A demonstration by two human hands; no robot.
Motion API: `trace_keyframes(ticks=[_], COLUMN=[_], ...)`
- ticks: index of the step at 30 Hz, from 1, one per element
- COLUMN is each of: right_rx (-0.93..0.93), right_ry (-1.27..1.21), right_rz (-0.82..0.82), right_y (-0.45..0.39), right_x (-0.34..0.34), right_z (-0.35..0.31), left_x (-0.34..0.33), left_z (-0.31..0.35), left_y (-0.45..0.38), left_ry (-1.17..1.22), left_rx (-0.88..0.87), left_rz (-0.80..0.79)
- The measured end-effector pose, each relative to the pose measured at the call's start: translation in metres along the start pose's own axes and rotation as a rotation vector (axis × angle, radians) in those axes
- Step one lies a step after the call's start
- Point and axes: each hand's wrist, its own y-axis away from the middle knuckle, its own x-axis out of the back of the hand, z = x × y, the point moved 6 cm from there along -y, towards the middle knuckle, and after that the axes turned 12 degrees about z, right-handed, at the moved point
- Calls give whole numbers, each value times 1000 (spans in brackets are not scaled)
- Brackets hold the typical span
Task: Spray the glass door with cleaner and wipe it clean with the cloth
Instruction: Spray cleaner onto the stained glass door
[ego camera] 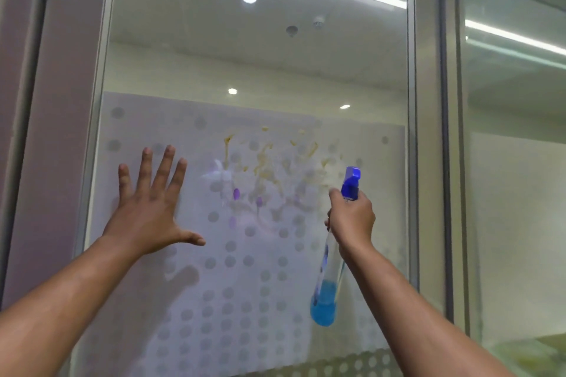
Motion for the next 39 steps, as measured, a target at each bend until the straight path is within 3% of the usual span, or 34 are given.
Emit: trace_keyframes(ticks=[4, 10, 14, 27, 32, 39], right_rx=[39, 255, 301, 43, 18, 96], right_ry=[29, 75, 139, 68, 75, -6], right_rz=[-75, -399, -489, -33, -65, -247], right_y=[28, 115, 144, 26, 24, 50], right_x=[-12, -57, -67, 14, 13, 8], right_z=[4, -17, -10, 42, 49, 40], left_x=[2, 4, 5, 5, 6, 4], left_z=[0, 1, 1, 2, 3, 0], left_y=[0, 0, 0, 0, 1, 2], left_ry=[-1, -2, -16, -1, 22, 8], left_rx=[11, 13, 6, -7, -11, 18], left_rz=[-6, -12, -13, 8, 36, 39])
